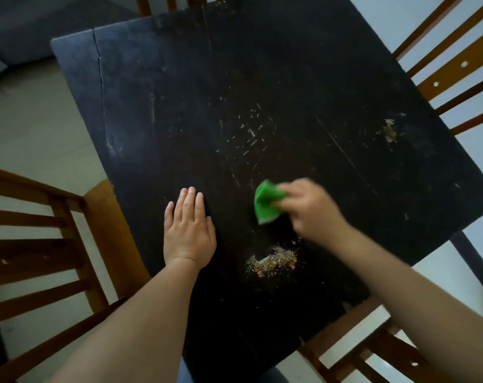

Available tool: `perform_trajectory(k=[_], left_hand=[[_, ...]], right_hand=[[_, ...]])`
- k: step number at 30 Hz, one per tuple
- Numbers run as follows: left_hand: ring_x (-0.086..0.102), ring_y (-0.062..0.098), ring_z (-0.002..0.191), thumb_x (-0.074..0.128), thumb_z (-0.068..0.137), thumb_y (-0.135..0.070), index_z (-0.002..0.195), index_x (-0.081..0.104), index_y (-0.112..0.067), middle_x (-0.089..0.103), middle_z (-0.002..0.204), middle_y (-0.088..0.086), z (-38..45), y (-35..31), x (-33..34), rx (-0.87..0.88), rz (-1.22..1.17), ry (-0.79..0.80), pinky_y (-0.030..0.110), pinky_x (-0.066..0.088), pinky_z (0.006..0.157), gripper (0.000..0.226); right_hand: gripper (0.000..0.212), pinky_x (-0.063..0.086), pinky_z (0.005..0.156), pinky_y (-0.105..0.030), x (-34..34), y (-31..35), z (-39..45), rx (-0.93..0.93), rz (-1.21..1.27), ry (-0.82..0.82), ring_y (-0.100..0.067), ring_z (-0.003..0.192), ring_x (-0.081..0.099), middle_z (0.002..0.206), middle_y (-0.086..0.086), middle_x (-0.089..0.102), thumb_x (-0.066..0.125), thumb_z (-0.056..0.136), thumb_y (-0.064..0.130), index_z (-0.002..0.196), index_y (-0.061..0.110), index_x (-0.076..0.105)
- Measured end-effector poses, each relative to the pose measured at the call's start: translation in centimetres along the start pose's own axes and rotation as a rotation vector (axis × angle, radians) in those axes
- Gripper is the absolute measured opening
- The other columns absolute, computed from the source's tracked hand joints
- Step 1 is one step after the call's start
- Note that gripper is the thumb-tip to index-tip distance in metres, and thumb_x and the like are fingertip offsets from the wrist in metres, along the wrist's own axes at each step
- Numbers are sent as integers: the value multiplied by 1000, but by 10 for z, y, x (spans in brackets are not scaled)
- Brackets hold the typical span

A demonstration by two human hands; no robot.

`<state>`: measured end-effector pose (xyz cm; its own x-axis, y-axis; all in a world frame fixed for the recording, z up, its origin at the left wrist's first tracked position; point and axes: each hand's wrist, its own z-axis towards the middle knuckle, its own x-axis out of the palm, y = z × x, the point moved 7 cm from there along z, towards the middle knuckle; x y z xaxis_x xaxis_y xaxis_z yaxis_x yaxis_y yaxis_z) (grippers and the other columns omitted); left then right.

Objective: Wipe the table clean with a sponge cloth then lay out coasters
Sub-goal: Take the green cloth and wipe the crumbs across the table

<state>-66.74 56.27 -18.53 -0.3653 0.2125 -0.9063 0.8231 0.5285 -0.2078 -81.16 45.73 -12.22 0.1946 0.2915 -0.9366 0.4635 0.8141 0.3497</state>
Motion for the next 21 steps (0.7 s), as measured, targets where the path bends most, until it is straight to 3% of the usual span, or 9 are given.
perform_trajectory(k=[3,6,8,12,15,17,21], left_hand=[[-13,15,143,16,98,-32,146,-1,-14,-8,156,1,0,0,1,-8,7,4,32,-11,113,54],[-12,15,143,16,98,-32,146,0,-15,-7,156,1,1,0,1,-10,6,-7,31,-11,113,54],[-11,15,143,17,98,-32,146,1,-15,-5,156,1,0,0,1,-9,8,-11,32,-11,114,54],[-9,16,144,18,98,-30,146,3,-12,-3,156,3,-2,-2,0,-12,15,-32,32,-8,115,53],[-8,16,144,19,98,-29,146,5,-12,-2,156,3,-3,-2,-1,-10,22,-34,33,-8,116,53],[-8,16,144,19,98,-29,146,5,-12,-1,156,3,-4,-3,-1,-10,29,-28,33,-7,116,53],[-6,17,144,21,98,-28,146,7,-11,1,156,4,-4,-3,-1,-12,32,-43,33,-7,116,53]], right_hand=[[32,50,74,-44,-21,-62,21,265,-73,-132,-44,79,60,99,-21,69,52,64,-10,88,-1,71],[33,43,86,-43,-8,-92,13,444,-93,-91,-43,98,52,116,-17,62,53,76,-9,103,3,68],[34,45,84,-47,2,-86,-2,453,-78,-99,-45,94,53,112,-19,63,52,75,-9,102,3,68],[36,55,61,-47,18,-40,-48,358,-16,-149,-41,69,59,94,-18,69,51,59,-5,87,4,72],[29,50,72,-32,21,-3,-79,324,102,-117,-35,72,61,97,-15,70,64,63,-8,88,4,72],[28,44,74,-23,6,-5,-85,367,119,-189,-35,73,62,97,-17,69,67,64,-6,90,2,71],[29,49,73,-38,-18,-50,-76,582,-37,-307,-42,77,58,99,-23,67,60,70,-11,95,-1,69]])
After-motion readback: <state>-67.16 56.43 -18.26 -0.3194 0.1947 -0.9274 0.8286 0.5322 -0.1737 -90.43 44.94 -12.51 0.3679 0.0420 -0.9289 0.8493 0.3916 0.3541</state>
